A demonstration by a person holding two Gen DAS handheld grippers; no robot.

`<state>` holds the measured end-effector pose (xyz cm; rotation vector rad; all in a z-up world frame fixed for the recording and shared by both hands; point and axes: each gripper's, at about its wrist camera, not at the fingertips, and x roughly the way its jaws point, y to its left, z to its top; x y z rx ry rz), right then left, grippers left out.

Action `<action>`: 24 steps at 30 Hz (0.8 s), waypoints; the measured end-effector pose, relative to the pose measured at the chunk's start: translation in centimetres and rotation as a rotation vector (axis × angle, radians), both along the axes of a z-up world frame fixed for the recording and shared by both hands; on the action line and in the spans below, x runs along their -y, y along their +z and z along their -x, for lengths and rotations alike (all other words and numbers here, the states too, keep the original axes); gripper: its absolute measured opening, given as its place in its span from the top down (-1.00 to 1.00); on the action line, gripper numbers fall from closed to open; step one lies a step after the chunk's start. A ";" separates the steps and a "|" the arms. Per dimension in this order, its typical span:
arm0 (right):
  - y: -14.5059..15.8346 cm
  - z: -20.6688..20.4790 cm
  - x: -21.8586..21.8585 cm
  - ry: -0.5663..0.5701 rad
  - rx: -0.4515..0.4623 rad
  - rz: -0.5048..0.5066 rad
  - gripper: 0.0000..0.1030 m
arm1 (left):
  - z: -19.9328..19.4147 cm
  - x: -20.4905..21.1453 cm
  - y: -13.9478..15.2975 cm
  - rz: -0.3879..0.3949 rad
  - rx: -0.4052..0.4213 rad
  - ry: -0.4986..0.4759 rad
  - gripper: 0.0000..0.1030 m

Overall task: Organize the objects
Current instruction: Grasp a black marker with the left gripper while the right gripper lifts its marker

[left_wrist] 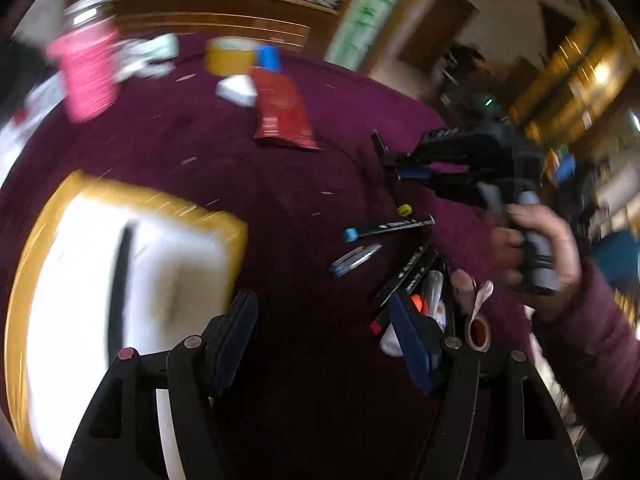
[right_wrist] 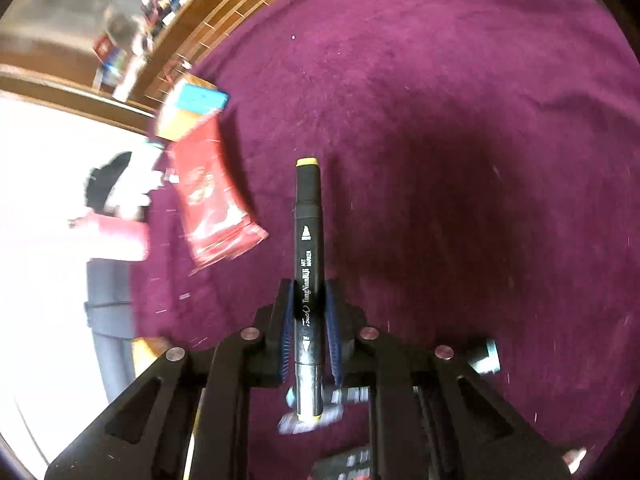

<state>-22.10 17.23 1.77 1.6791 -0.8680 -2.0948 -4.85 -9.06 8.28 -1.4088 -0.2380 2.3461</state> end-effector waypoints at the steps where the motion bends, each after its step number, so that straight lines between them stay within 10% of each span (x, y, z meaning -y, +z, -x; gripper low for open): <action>1: 0.4 -0.9 -0.7 -0.010 -0.005 0.037 0.75 | 0.8 -1.0 -0.4 0.013 -0.001 -0.036 -0.21; 15: 2.0 -10.1 -10.0 -0.114 -0.030 0.233 0.75 | 8.8 -14.7 -5.6 0.272 -0.038 -0.452 -0.19; 24: 1.6 -12.6 -12.7 -0.149 -0.027 0.287 0.74 | 9.5 -17.2 -7.5 0.366 -0.055 -0.560 -0.04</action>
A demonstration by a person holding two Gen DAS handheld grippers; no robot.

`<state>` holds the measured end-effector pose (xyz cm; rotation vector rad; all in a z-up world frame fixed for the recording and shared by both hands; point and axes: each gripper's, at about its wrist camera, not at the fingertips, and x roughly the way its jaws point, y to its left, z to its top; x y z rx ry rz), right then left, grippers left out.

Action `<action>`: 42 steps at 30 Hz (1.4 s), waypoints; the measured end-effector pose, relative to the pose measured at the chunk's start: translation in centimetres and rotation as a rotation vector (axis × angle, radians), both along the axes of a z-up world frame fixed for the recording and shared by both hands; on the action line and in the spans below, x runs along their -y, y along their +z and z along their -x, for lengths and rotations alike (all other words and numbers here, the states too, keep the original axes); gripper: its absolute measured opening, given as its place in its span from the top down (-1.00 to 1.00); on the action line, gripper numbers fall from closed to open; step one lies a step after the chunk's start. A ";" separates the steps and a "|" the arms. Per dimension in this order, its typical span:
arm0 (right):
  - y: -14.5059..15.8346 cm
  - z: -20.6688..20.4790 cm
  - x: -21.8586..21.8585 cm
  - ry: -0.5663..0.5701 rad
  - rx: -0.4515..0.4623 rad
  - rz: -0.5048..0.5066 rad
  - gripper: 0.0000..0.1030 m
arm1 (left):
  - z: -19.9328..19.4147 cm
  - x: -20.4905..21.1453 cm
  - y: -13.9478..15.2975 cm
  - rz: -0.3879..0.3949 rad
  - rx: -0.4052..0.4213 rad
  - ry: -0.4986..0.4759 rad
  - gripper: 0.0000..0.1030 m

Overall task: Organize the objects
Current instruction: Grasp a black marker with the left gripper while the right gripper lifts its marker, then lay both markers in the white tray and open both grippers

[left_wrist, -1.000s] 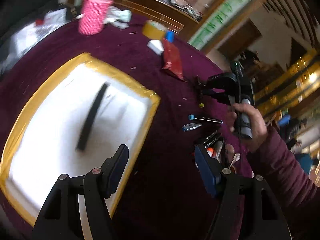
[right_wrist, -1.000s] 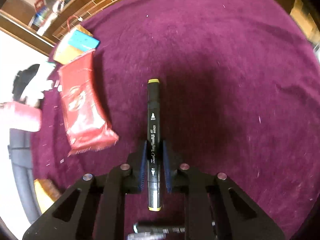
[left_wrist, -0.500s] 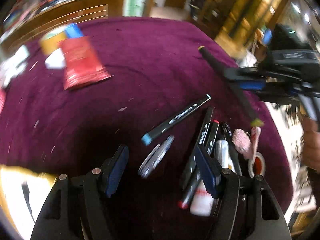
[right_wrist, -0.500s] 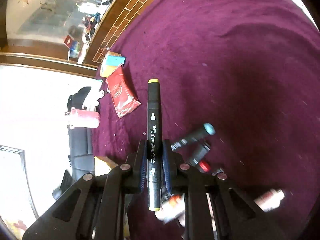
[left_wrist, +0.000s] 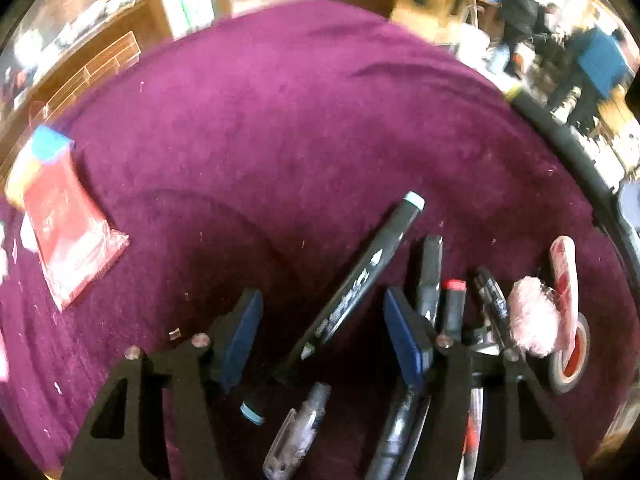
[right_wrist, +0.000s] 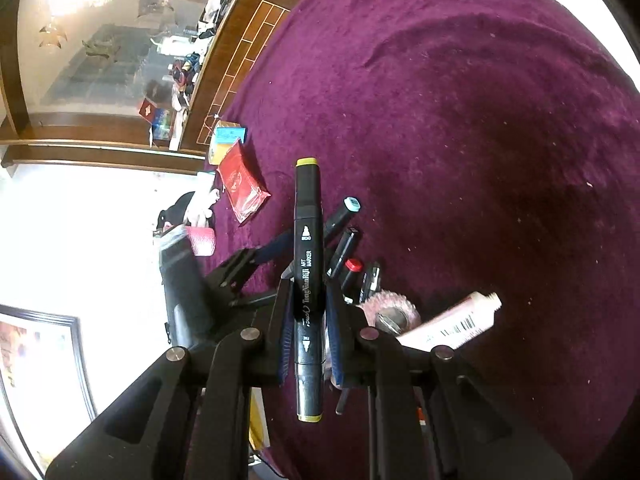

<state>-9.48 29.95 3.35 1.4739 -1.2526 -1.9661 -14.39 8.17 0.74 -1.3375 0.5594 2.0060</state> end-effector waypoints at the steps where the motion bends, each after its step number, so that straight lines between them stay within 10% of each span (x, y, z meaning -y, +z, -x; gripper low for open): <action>1: 0.0 -0.1 -0.1 -0.001 -0.002 0.005 0.74 | 0.0 0.0 0.0 -0.003 0.004 -0.007 -0.01; 8: -0.5 -0.3 0.3 0.014 -0.008 0.025 0.74 | -0.9 -1.1 0.1 0.037 -0.018 -0.003 0.76; 19: 0.6 -1.2 3.0 0.060 -0.038 0.051 0.74 | -1.8 3.5 4.2 -0.177 0.010 0.198 0.79; 28: 3.5 -2.3 10.0 0.165 -0.076 0.083 0.74 | -6.5 15.2 10.6 -0.422 -0.003 0.397 0.79; 42: 1.3 -4.6 30.6 0.372 -0.010 -0.012 0.74 | -9.3 33.1 4.3 -0.258 0.044 0.691 0.78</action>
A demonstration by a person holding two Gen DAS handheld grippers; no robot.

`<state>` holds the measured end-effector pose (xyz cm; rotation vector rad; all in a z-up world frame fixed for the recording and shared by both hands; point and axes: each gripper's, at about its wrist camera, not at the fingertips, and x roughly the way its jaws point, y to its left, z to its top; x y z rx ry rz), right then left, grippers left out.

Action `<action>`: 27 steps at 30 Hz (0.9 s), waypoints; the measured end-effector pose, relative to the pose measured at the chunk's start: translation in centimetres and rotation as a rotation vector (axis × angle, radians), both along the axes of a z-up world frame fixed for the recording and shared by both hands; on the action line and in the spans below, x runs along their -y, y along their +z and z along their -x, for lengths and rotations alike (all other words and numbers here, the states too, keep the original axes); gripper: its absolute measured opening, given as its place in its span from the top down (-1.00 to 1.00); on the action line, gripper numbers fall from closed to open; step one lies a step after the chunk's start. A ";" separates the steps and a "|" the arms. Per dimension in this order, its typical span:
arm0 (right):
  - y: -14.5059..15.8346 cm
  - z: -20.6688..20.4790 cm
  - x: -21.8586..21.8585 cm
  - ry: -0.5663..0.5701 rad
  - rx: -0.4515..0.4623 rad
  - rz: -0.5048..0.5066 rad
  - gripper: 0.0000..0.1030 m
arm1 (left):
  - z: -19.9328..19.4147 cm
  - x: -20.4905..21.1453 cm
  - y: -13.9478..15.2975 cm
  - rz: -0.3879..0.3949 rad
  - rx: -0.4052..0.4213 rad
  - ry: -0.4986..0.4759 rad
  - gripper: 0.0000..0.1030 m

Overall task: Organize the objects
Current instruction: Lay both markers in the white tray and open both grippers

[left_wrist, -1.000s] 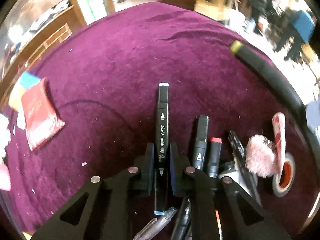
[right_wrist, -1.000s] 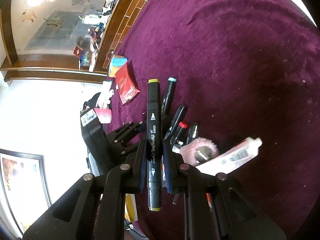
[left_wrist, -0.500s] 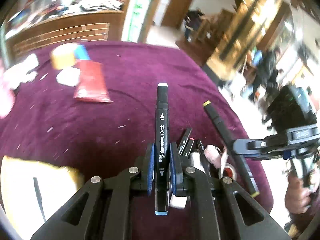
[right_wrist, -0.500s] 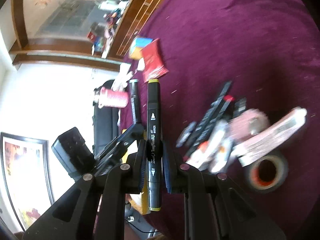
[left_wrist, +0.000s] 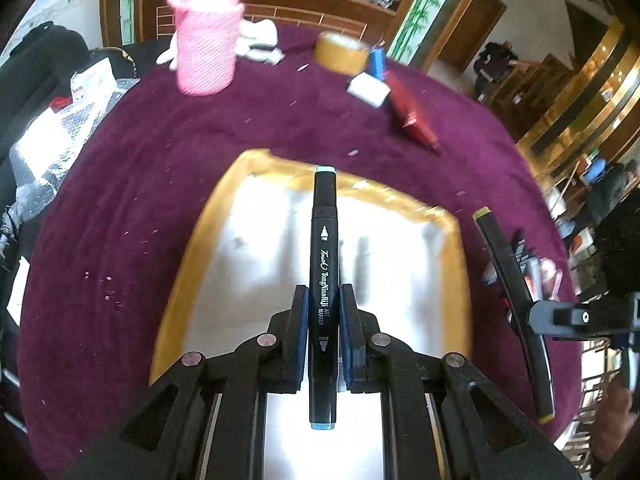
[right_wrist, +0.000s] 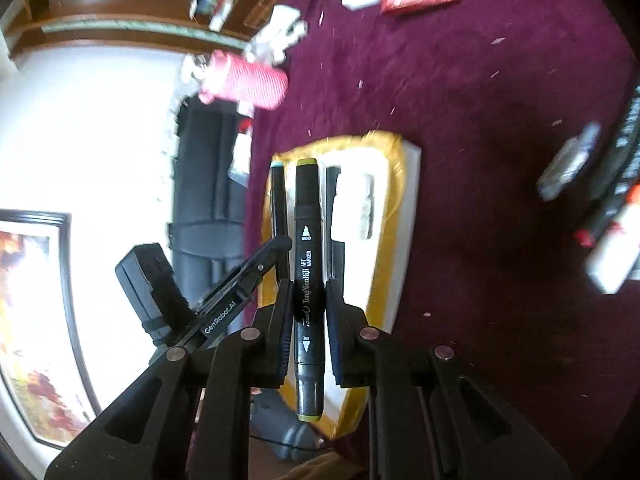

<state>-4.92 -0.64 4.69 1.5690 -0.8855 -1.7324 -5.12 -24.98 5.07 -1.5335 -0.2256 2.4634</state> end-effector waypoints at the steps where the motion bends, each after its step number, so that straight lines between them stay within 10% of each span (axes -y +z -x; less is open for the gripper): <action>1: -0.3 0.0 1.1 -0.015 -0.002 -0.045 0.74 | 0.4 0.2 -0.7 0.015 0.009 -0.004 0.79; 11: -1.9 0.3 6.0 -0.087 -0.075 -0.423 0.74 | 1.2 0.4 -3.5 0.071 0.041 -0.053 0.78; 20: -0.8 0.1 8.9 -0.072 -0.151 -0.676 0.74 | 1.1 -0.3 -3.4 -0.011 0.012 -0.111 0.05; 27: 4.6 -3.2 6.6 -0.117 -0.306 -0.787 0.19 | 0.8 0.2 -3.7 -0.090 0.006 -0.112 -0.08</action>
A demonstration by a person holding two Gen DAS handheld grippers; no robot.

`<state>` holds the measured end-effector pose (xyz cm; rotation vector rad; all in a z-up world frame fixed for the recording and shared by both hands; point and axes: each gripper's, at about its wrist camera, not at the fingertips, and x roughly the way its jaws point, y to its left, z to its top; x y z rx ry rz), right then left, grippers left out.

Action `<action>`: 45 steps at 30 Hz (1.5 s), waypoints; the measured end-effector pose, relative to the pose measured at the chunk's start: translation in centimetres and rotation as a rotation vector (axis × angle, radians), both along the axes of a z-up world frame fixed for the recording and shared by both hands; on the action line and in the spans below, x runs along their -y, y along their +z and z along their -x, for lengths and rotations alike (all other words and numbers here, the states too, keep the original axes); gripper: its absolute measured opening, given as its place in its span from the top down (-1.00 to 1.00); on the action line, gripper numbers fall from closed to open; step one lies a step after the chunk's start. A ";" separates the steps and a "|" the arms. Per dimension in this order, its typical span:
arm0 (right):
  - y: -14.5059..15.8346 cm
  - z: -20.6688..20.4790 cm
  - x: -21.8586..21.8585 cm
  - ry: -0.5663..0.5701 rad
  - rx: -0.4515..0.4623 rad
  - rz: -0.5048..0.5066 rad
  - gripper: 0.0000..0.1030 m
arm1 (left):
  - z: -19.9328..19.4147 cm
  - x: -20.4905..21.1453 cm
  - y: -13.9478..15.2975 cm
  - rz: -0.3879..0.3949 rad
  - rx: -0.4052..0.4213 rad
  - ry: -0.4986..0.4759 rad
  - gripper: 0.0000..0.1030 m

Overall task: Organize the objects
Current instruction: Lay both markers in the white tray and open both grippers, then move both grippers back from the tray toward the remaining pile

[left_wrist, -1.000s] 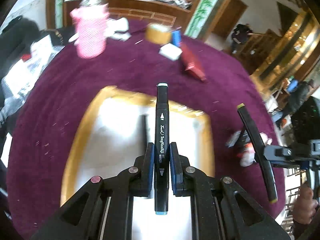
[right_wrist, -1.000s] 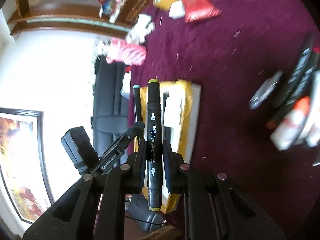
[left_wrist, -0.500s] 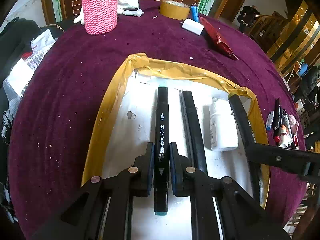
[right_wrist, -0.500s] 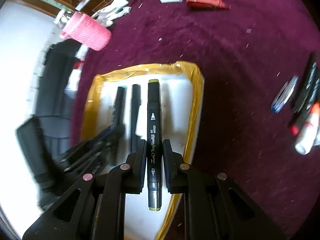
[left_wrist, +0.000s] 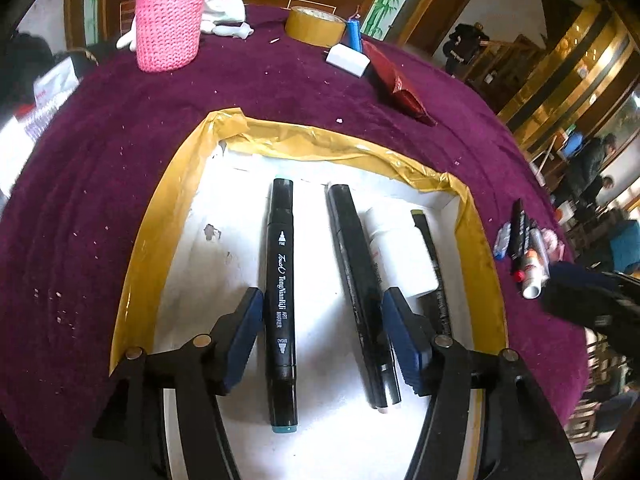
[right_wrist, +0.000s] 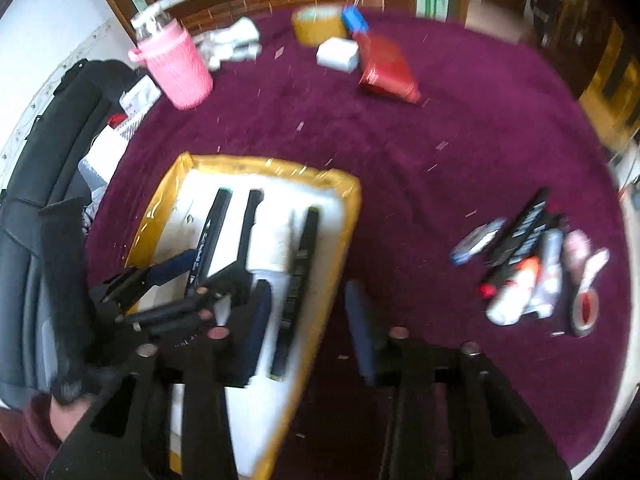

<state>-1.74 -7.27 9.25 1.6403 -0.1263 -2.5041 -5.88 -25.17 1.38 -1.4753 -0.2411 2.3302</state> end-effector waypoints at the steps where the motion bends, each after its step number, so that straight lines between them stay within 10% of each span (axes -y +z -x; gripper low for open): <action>1: 0.7 -0.5 -0.6 -0.029 -0.024 -0.019 0.16 | 0.0 0.2 0.0 -0.012 0.001 0.002 -0.08; 19: 2.0 -5.9 -12.8 -0.299 -0.013 0.073 0.03 | -1.2 1.6 0.1 0.016 0.006 0.147 -0.08; 31: 0.7 -6.2 -18.4 -0.361 0.027 0.139 0.03 | -3.9 2.0 5.4 -0.125 -0.011 0.280 -0.10; 45: 0.8 -5.5 -24.9 -0.372 -0.063 0.199 -0.01 | -7.6 -8.1 11.5 -0.226 0.020 0.165 -0.16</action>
